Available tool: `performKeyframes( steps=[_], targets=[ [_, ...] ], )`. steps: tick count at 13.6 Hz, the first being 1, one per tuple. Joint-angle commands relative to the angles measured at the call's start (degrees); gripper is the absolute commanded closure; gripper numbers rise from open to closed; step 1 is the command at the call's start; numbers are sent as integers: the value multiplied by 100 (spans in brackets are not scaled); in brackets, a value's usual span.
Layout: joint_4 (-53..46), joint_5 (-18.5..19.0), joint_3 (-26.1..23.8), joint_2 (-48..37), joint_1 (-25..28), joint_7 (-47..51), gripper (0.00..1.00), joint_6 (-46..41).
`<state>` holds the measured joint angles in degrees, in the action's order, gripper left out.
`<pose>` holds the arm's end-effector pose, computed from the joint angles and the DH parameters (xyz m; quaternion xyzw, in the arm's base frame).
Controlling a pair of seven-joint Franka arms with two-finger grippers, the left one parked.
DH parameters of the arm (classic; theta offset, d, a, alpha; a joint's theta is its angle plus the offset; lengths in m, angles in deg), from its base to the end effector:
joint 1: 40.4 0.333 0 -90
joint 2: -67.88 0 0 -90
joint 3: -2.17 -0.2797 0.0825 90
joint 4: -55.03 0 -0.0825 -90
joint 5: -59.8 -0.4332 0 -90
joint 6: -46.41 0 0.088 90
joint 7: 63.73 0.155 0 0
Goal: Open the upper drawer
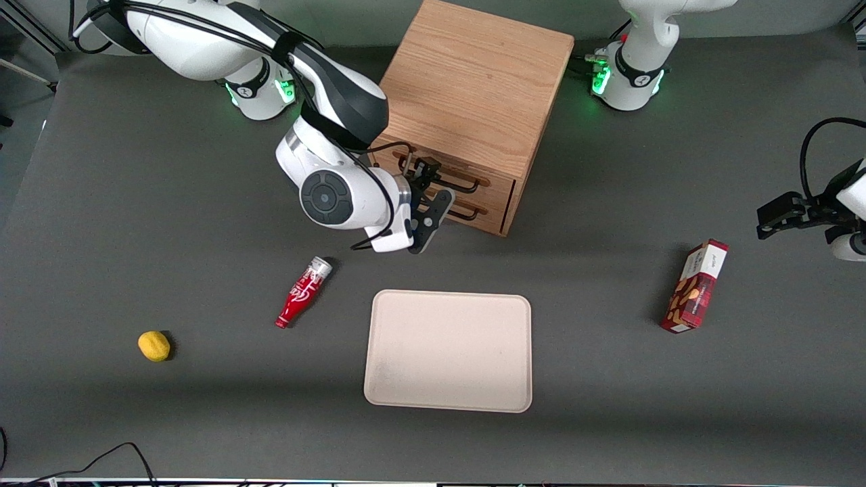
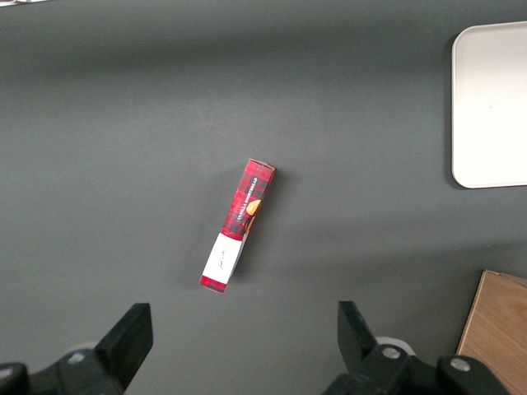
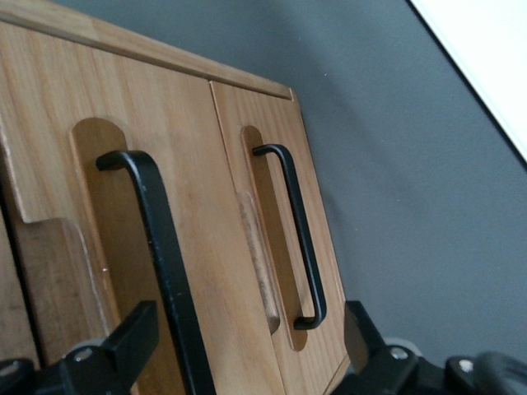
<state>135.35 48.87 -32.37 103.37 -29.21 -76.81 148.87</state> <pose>0.5182 0.4907 0.3028 -0.8671 -0.4208 0.1338 0.2306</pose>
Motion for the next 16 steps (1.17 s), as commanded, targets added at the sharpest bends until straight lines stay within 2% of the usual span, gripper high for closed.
performKeyframes(
  steps=[1, 16],
  targets=[
    [63, 153, -105, -24, 6, 183, 0, 108],
    [124, 461, -106, 178, 32, 174, 0, 512]
  ],
)
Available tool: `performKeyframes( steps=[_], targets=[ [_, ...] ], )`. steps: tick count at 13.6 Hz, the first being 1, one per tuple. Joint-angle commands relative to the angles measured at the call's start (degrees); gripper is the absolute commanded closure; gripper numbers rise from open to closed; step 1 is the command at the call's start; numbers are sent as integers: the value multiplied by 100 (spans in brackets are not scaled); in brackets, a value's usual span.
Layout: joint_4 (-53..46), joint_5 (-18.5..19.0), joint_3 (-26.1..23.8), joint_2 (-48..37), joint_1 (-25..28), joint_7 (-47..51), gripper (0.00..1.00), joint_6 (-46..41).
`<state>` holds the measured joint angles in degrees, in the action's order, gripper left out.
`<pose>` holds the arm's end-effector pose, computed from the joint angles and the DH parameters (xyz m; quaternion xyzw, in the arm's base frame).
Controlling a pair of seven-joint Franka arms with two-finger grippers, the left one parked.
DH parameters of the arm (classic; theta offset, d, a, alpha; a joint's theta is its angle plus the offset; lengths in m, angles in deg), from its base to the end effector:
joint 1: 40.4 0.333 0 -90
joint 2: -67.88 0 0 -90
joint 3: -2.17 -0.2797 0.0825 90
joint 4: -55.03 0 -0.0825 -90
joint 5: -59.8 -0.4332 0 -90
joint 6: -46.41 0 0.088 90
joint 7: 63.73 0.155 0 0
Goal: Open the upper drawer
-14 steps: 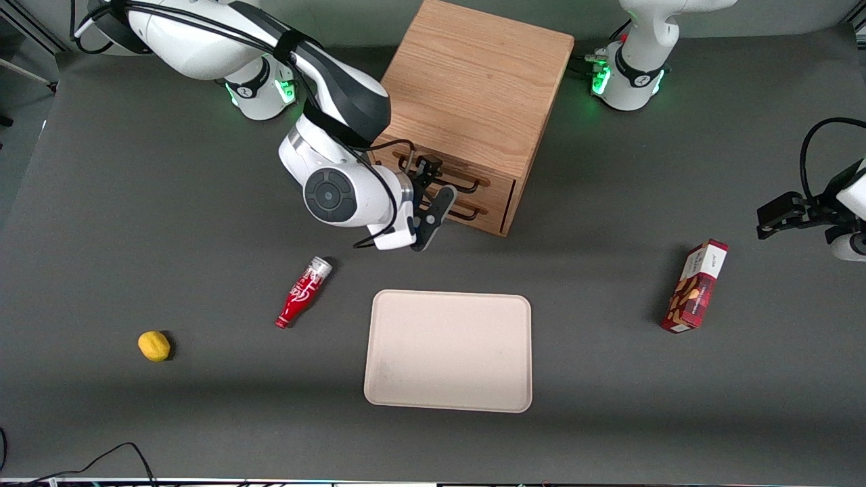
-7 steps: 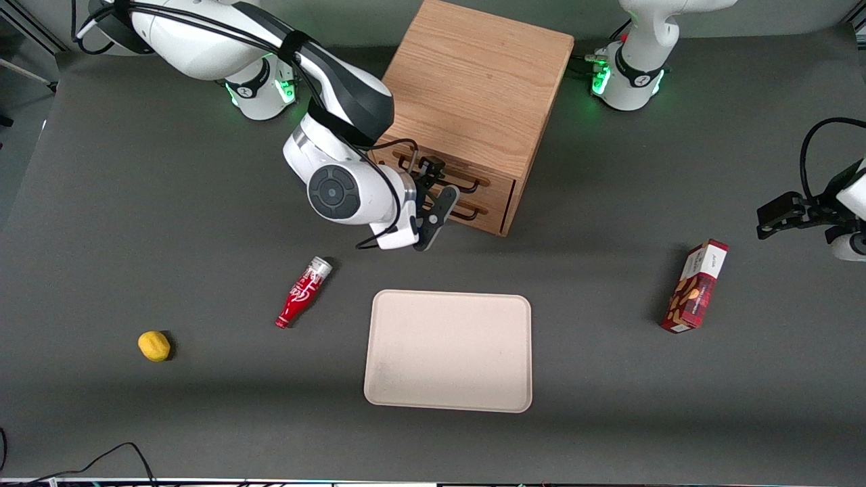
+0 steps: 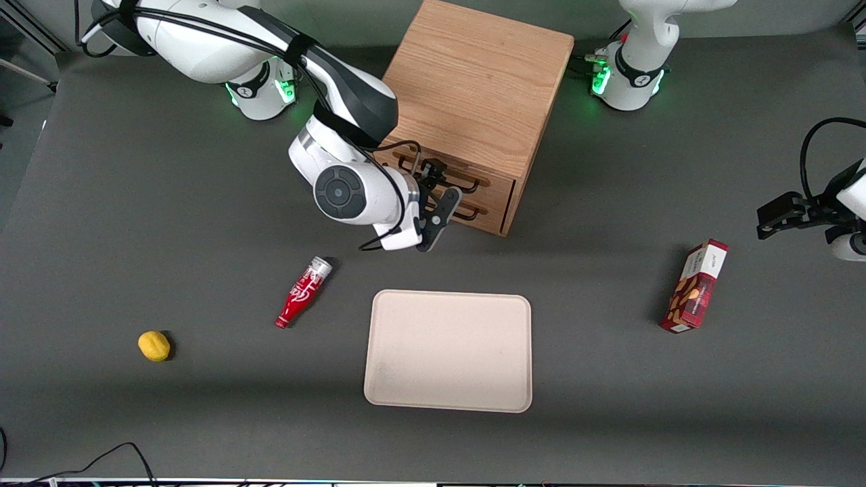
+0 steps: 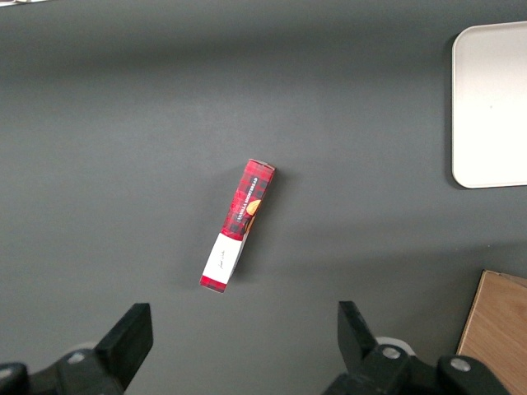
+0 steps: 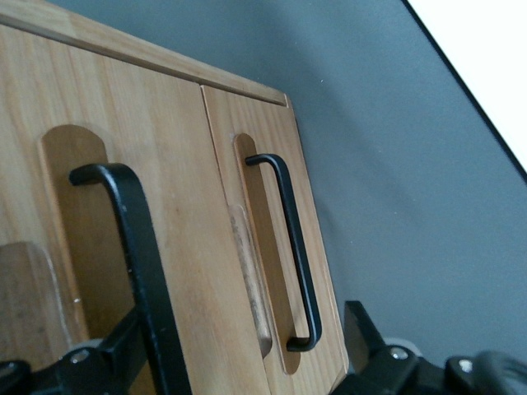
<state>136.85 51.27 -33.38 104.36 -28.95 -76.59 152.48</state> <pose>0.5127 0.5008 0.2849 -0.8679 -0.4283 0.1204 0.2210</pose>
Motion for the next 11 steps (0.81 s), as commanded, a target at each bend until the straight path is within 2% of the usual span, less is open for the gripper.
performKeyframes(
  steps=[1, 11],
  targets=[
    [-43, 221, -5, 96, -12, 153, 0, 142],
    [-508, 221, 197, 316, -135, 118, 0, 116]
  ],
)
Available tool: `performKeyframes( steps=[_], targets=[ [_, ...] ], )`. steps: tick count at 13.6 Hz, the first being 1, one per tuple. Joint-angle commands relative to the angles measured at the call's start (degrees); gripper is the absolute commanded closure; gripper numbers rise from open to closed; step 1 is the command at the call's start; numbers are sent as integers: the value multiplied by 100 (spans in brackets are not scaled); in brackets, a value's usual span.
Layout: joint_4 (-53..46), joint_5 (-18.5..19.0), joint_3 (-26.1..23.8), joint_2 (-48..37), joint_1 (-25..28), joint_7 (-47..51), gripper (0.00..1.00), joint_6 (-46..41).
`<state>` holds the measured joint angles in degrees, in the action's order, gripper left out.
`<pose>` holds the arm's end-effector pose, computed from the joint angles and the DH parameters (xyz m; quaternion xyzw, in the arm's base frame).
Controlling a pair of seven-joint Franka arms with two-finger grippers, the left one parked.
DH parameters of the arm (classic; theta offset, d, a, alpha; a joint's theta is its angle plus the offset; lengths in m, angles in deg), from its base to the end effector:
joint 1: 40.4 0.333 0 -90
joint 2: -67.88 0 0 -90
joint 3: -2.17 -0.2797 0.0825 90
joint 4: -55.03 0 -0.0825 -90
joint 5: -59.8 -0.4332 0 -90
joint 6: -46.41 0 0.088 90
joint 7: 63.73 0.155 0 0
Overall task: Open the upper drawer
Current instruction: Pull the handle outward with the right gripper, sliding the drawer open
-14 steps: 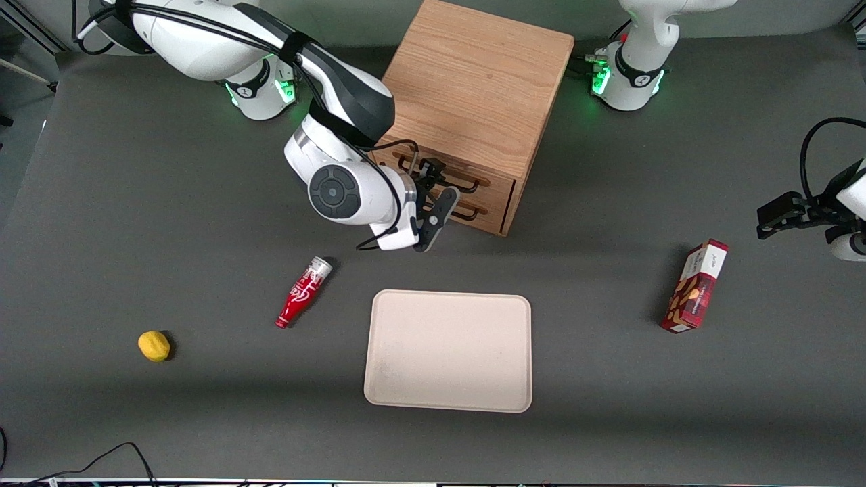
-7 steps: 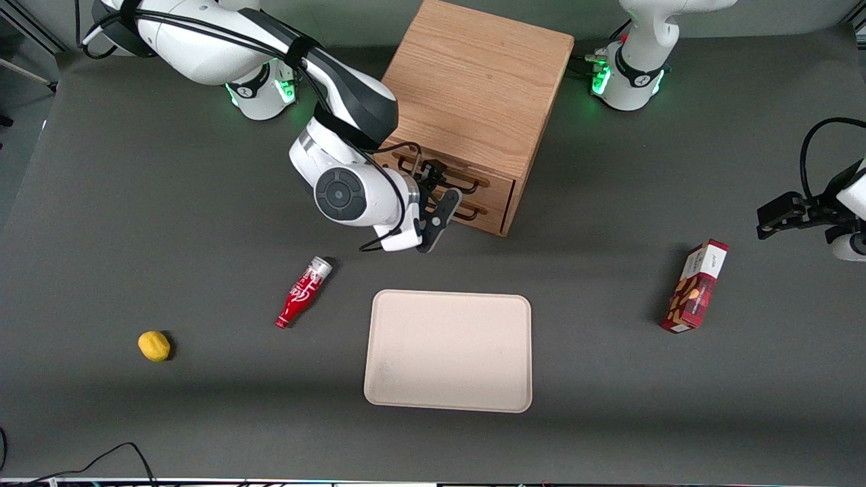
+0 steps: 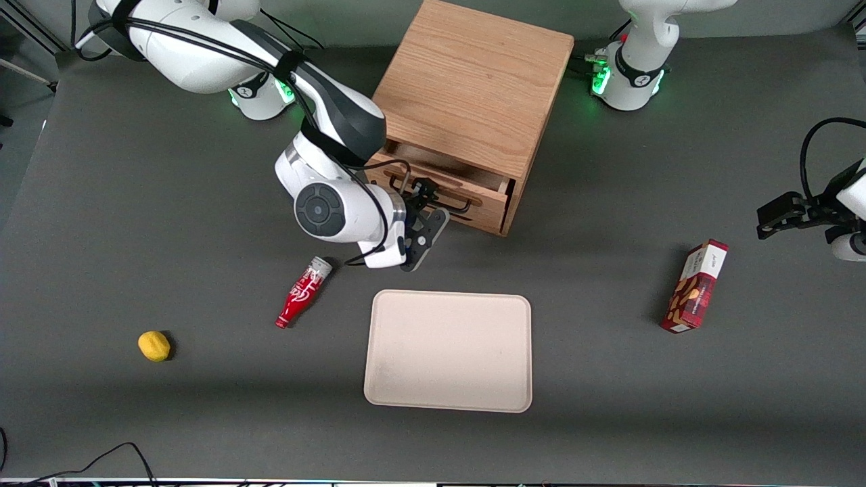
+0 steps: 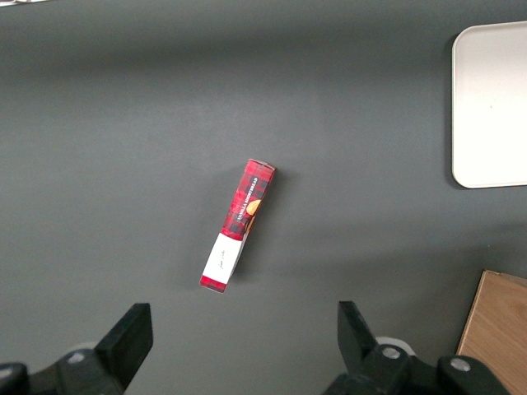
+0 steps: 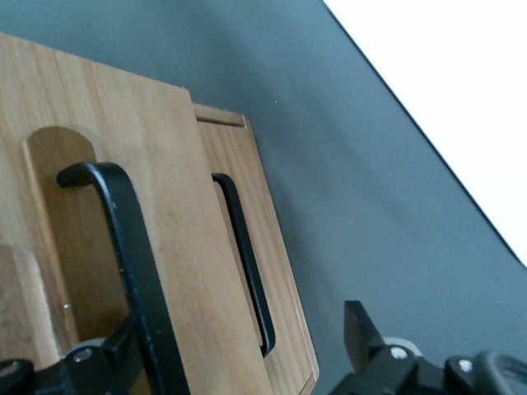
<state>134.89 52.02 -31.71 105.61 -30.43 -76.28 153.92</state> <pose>0.5509 0.4752 0.2817 -0.8844 -0.4002 0.0980 0.2192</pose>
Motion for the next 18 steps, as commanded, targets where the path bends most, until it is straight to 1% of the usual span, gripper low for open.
performKeyframes(
  steps=[1, 5, 8, 10, 14, 18],
  targets=[
    [-444, 154, 31, 261, 13, 86, 0, -55],
    [-831, 286, 92, 525, 13, 86, 0, -64],
    [-1033, 295, 163, 639, 13, 77, 0, -82],
    [-1174, 286, 302, 701, 13, 77, 0, -90],
    [-1603, 286, 373, 841, -13, 51, 0, -414],
    [-1947, 286, 435, 1070, -4, 42, 0, -433]
  ],
)
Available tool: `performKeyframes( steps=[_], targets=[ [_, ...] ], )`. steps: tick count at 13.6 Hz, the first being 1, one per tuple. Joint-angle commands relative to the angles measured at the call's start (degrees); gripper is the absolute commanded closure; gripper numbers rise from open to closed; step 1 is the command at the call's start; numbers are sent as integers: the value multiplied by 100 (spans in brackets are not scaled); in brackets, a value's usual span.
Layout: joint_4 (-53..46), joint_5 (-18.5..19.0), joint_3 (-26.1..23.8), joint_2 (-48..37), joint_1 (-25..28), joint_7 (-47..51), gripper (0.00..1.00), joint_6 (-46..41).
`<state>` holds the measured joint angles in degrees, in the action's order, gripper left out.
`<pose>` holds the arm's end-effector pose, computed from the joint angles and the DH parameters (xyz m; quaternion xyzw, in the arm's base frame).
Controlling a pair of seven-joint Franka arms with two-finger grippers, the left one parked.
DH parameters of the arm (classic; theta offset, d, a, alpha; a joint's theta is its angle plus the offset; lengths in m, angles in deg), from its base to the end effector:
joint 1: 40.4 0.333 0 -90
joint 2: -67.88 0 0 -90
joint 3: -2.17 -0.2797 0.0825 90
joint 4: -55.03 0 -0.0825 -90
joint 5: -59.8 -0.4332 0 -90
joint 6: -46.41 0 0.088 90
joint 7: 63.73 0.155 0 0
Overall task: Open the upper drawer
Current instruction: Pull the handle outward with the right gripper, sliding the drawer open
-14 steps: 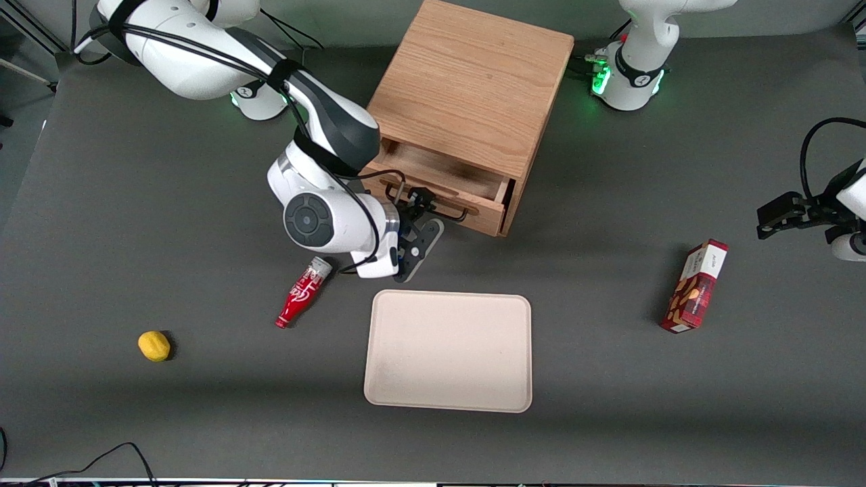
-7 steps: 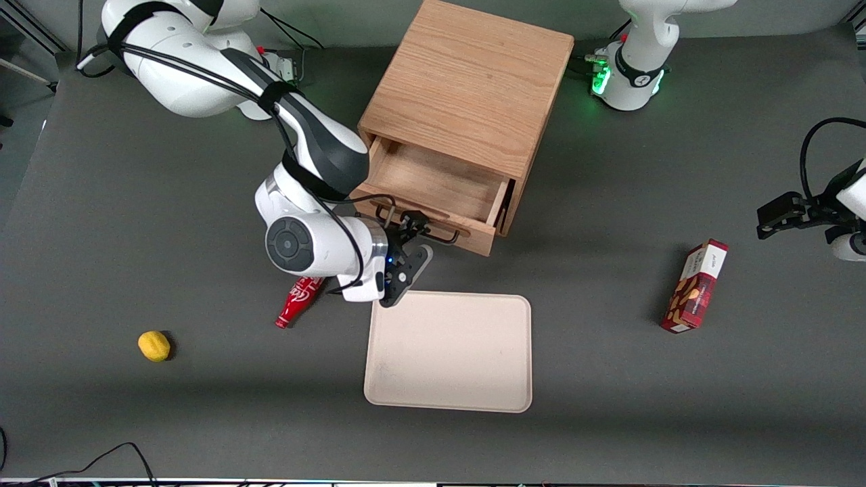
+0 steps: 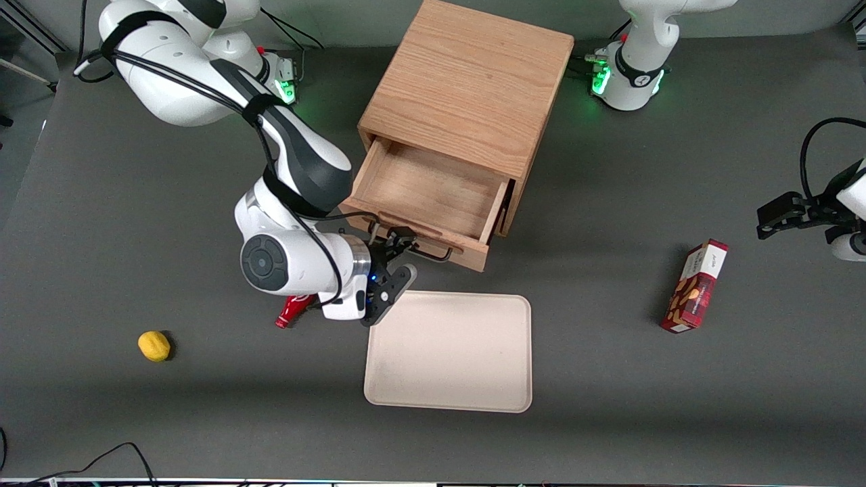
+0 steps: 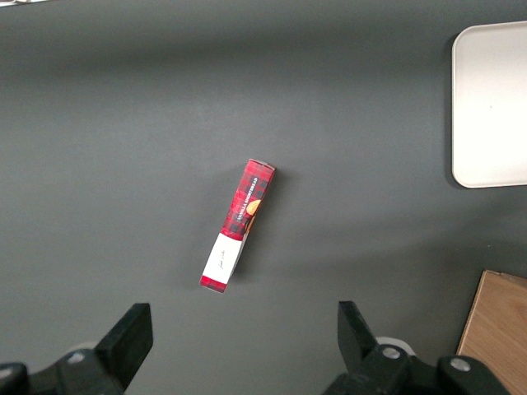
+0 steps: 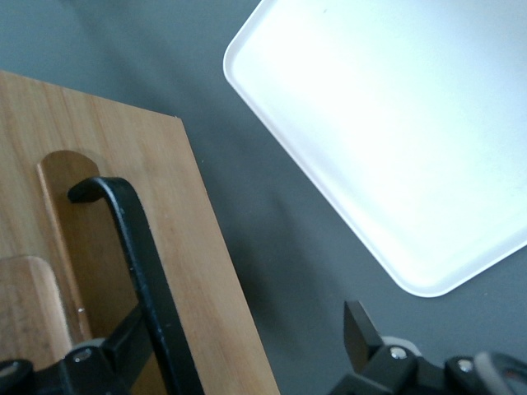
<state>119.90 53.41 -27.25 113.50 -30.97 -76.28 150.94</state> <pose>0.6441 0.4213 0.2936 -0.9077 -0.3497 0.0566 0.2248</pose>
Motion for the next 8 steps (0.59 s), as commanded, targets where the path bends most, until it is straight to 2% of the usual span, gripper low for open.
performKeyframes(
  steps=[1, 8],
  targets=[
    [-492, 156, -11, 316, 50, 43, 0, -135],
    [-809, 156, 208, 492, 50, -168, 0, -144]
  ],
)
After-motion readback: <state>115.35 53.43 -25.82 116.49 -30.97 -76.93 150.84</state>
